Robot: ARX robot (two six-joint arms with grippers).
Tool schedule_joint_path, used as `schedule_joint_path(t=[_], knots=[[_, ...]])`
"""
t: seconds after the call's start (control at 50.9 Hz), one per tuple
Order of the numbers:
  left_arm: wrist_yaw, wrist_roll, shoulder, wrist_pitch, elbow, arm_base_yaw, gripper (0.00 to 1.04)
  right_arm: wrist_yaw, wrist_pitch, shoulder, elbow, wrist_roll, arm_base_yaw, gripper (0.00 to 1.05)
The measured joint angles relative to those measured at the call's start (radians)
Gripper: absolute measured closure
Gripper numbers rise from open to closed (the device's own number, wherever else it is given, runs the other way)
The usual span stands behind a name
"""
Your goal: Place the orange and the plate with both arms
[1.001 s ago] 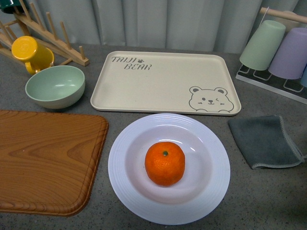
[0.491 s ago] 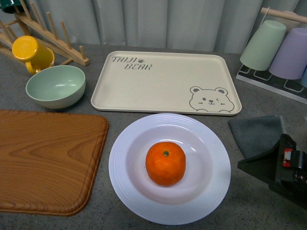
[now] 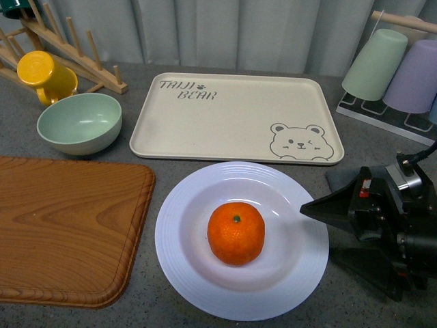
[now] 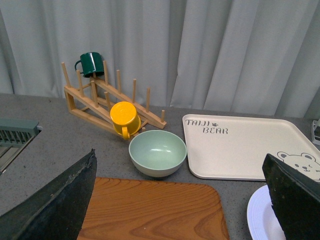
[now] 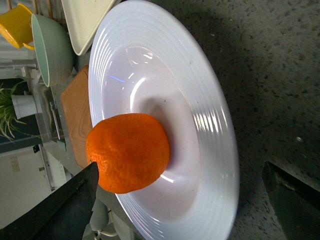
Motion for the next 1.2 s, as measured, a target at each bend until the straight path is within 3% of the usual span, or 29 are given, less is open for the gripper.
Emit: schedule_joint_path(t=[0.373,0.569,0.726,0.864,0.962,1.197], knots=[[0.000,0.000,0.000,0.000,0.000,0.000,0.06,-0.006,0.093,0.094,0.042,0.097,0.030,0.09],[0.000,0.000,0.000,0.000,0.000,0.000,0.06,-0.004,0.102,0.108,0.045,0.111,0.037,0.41],[0.000,0.000,0.000,0.000,0.000,0.000,0.06,0.007,0.093,0.127,0.046,0.112,0.036,0.74],[0.000,0.000,0.000,0.000,0.000,0.000,0.06,-0.012,0.093,0.136,0.046,0.107,0.035,0.94],[0.000,0.000,0.000,0.000,0.000,0.000,0.06,-0.044,0.099,0.133,0.048,0.105,0.034,1.03],[0.000,0.000,0.000,0.000,0.000,0.000,0.06,-0.059,0.114,0.132,0.049,0.105,0.031,1.03]])
